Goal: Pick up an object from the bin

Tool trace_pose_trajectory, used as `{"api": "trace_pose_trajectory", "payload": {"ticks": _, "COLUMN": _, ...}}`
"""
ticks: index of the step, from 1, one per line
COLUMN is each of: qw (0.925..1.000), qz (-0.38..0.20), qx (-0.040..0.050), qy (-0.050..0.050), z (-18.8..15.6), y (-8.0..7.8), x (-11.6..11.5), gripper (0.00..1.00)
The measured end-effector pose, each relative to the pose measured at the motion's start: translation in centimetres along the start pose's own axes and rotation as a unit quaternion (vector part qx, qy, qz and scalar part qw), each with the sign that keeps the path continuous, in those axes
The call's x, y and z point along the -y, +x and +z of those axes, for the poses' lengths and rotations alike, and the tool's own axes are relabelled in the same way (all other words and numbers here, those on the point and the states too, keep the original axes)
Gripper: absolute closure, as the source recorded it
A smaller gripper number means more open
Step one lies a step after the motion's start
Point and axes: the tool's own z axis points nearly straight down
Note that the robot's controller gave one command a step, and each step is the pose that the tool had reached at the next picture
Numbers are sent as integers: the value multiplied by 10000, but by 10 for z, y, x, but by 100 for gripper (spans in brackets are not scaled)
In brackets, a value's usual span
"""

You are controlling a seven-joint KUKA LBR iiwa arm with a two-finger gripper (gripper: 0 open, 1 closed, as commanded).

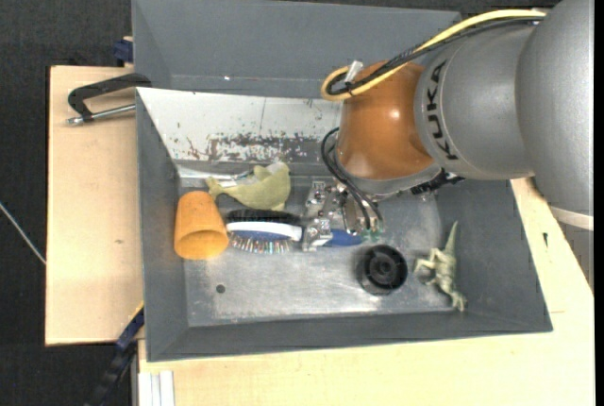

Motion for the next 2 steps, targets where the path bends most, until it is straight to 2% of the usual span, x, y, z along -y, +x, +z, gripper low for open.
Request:
{"api": "trace_pose_trajectory", "payload": {"ticks": 1, "qw": 9997, "qz": 240, "qx": 54, "qy": -1, "z": -107, "y": 8, "x": 13, "gripper": 100}}
{"api": "trace_pose_trajectory", "payload": {"ticks": 2, "qw": 9996, "qz": -271, "qx": 55, "qy": 20, "z": -155, "y": -39, "x": 69, "gripper": 100}}
